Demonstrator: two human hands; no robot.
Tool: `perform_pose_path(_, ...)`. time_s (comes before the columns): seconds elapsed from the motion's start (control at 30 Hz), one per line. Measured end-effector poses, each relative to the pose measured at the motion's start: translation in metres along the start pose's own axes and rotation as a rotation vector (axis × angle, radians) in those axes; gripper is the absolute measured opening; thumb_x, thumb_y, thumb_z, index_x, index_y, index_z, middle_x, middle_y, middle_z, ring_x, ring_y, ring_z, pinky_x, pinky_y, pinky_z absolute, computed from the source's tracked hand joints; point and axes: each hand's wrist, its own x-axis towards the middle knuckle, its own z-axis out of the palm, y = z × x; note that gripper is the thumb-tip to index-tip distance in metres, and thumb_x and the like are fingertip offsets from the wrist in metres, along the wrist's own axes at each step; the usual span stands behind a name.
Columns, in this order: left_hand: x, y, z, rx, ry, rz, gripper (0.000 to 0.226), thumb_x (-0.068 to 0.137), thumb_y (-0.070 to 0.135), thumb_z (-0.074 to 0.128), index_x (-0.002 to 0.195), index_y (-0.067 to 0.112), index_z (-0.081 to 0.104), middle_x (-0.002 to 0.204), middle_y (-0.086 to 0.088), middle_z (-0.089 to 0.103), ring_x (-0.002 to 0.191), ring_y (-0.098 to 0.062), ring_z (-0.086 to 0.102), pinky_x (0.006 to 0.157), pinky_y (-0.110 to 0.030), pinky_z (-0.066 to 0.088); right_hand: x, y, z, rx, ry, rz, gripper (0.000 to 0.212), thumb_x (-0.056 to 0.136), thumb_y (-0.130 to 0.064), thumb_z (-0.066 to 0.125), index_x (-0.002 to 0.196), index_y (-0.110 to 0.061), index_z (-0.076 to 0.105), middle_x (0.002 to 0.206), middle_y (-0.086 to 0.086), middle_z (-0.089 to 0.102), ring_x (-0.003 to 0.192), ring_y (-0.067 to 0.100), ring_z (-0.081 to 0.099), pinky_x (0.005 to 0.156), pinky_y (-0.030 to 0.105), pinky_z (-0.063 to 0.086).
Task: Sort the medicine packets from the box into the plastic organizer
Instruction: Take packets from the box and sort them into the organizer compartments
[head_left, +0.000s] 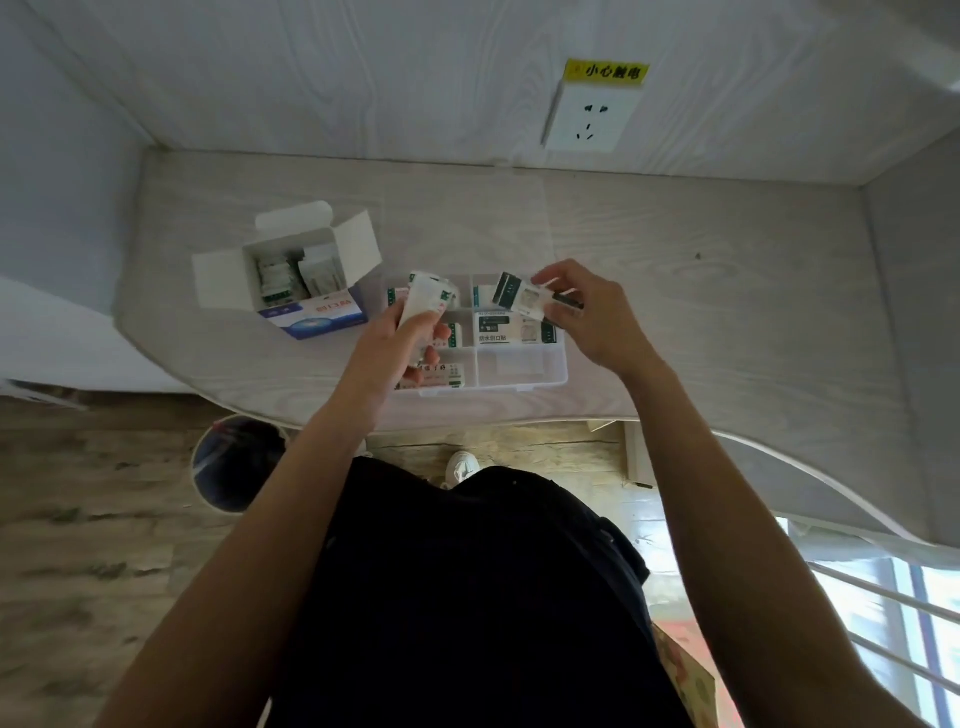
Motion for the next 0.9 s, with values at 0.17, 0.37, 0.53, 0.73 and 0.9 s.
perform_pose_path(0.17,0.004,-0.002,-0.005,-0.074,0.021,-0.033,0.016,0.095,0.027,0.046,0.109,0.024,0.055,0.086,0.007,0.066,0.062,-0.009,0.053,0.058,-0.025,0.039,0.005,0.005,0.012,-0.143,-0.032,-0.065,0.014,0.092,-0.013,0.055,0.101,-0.020,0.063,0.105,0.002,0.069,0.089,0.007,0.060,0.077,0.027,0.055)
perform_pose_path(0.37,0.003,-0.003,-0.002,-0.173,0.022,-0.060,0.016,0.097,0.027,0.040,0.100,0.023,0.056,0.080,0.006,0.066,0.060,-0.010,0.051,0.051,-0.023,0.037,0.004,0.007,0.028,-0.442,0.067,-0.165,0.012,0.091,-0.024,0.059,0.097,-0.018,0.066,0.095,-0.001,0.066,0.088,0.013,0.051,0.073,0.022,0.037)
perform_pose_path(0.53,0.001,-0.005,-0.001,-0.217,0.029,-0.083,0.020,0.099,0.027,0.035,0.098,0.023,0.055,0.075,0.007,0.069,0.060,-0.012,0.052,0.052,-0.025,0.037,0.004,0.004,0.041,-0.531,0.142,-0.250,0.010,0.084,-0.021,0.067,0.086,-0.011,0.069,0.086,0.005,0.063,0.081,0.023,0.055,0.072,0.029,0.041)
perform_pose_path(0.73,-0.001,-0.010,-0.003,-0.103,-0.007,0.001,0.015,0.098,0.024,0.042,0.103,0.027,0.056,0.089,0.005,0.066,0.063,-0.007,0.056,0.052,-0.021,0.043,0.002,0.006,0.045,-0.691,0.269,-0.290,0.013,0.073,-0.023,0.077,0.075,-0.014,0.069,0.071,0.001,0.066,0.075,0.024,0.058,0.068,0.032,0.044)
perform_pose_path(0.9,-0.004,-0.009,-0.001,-0.019,0.002,0.062,0.012,0.094,0.022,0.052,0.106,0.024,0.054,0.092,0.003,0.065,0.065,0.000,0.062,0.054,-0.018,0.049,-0.010,-0.023,0.043,-0.166,0.249,-0.158,0.016,0.085,-0.029,0.066,0.089,-0.014,0.067,0.077,-0.002,0.066,0.070,0.012,0.060,0.065,0.024,0.049)
